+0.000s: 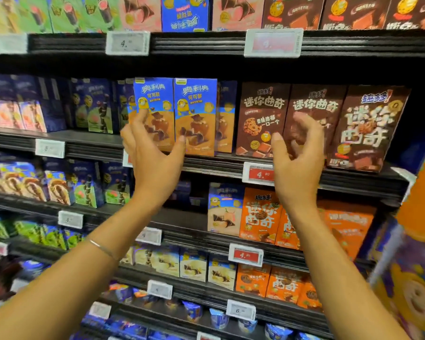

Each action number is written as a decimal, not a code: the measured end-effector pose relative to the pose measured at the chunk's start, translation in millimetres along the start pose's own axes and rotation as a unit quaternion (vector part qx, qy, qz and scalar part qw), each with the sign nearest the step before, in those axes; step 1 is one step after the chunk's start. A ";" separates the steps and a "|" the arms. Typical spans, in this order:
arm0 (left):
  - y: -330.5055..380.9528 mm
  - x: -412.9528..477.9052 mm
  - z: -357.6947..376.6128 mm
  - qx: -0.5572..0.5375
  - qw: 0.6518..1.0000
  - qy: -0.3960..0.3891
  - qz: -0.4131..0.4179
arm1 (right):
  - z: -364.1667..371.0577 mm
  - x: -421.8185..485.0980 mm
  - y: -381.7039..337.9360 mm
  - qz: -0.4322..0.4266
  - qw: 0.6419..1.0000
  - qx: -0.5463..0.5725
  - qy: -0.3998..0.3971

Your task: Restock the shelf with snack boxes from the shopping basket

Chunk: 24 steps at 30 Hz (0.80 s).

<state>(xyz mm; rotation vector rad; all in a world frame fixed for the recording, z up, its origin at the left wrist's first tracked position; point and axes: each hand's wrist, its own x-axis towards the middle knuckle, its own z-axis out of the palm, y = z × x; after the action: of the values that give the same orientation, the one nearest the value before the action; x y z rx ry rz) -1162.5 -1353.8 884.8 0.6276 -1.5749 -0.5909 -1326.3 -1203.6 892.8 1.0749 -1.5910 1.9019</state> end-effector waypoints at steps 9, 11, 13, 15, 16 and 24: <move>-47.4 83.9 -46.4 0.039 0.983 -0.144 -0.108 | 91.2 -17.2 -16.0 0.061 0.980 -0.114 -0.149; -52.9 91.0 -47.4 0.025 0.977 -0.184 -0.104 | 102.7 -20.5 -17.6 0.061 0.979 -0.149 -0.128; -59.3 94.3 -47.8 0.031 0.977 -0.193 -0.086 | 110.9 -24.2 -19.2 0.053 0.977 -0.179 -0.104; -65.9 96.1 -48.0 0.041 0.977 -0.195 -0.076 | 117.2 -27.2 -21.2 0.053 0.974 -0.200 -0.091; -69.2 97.3 -46.7 0.045 0.978 -0.193 -0.072 | 118.6 -27.8 -21.0 0.056 0.973 -0.204 -0.086; -82.1 98.0 -42.5 0.054 0.977 -0.202 -0.030 | 127.7 -28.2 -24.4 0.090 0.968 -0.227 -0.058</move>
<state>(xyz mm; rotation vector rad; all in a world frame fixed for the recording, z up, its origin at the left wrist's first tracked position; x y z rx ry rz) -1122.9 -1481.5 901.8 0.6657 -1.9842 -0.7136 -1255.0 -1315.8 890.6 0.8780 -2.1191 1.4838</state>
